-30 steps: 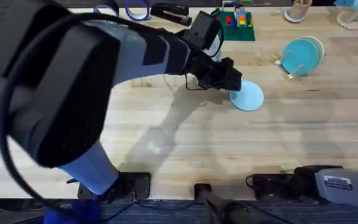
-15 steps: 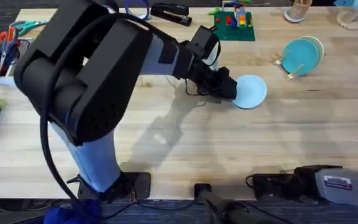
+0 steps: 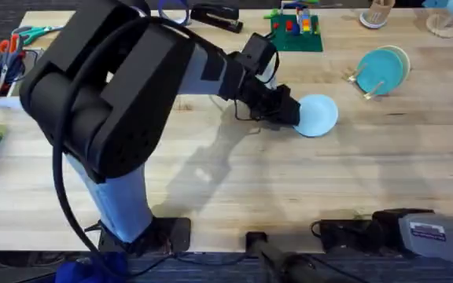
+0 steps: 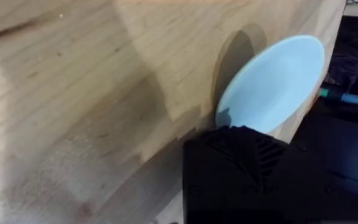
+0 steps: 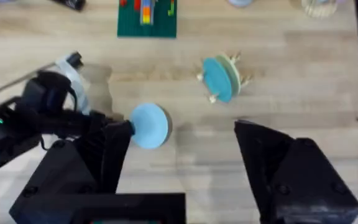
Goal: Pick up the plates from the table one by one and place each into a slot on the dish rack.
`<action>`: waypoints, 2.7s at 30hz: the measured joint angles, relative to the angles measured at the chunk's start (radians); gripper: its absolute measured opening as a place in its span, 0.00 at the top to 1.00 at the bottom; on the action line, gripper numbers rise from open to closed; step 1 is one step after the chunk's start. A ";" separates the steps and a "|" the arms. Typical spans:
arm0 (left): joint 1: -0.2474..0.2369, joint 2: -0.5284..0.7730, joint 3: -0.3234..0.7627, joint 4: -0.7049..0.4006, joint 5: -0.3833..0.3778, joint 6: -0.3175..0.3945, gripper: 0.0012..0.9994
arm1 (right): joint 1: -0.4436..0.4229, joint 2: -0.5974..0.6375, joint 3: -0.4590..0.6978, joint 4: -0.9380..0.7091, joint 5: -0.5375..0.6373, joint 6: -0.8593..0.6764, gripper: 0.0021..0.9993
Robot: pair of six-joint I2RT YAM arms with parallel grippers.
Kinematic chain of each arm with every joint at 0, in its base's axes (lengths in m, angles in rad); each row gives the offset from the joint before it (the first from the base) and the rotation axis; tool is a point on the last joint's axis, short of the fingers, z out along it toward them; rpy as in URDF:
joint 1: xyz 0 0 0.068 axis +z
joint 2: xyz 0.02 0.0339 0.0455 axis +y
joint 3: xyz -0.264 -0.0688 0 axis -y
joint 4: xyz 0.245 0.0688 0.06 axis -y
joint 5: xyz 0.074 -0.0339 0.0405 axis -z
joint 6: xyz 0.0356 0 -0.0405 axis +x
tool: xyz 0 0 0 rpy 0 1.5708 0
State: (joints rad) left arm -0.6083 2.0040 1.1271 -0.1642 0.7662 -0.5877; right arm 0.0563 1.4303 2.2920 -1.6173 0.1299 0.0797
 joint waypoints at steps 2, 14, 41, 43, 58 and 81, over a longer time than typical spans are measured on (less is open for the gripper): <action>0.000 0.000 0.000 0.000 0.000 0.000 0.96 | 0.000 -0.004 -0.061 0.000 0.000 0.016 0.00; 0.000 0.000 0.000 0.000 0.000 0.000 0.96 | 0.000 0.004 -0.525 0.001 -0.051 0.092 0.00; 0.000 0.000 0.000 0.000 0.000 0.000 0.96 | 0.000 0.003 -1.241 0.553 -0.229 0.113 0.00; 0.000 0.000 0.000 0.000 0.000 0.000 0.96 | 0.000 0.003 -1.249 0.582 -0.229 0.119 0.00; 0.000 0.000 0.000 0.000 0.000 0.000 0.96 | 0.000 0.005 -1.251 0.759 -0.229 0.173 0.00; 0.004 0.000 0.000 -0.008 0.000 -0.004 0.96 | -0.024 0.171 -1.253 0.838 -0.336 0.239 0.00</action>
State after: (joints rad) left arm -0.6044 2.0041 1.1271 -0.1726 0.7666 -0.5919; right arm 0.0327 1.6012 1.0386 -0.7790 -0.2064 0.3183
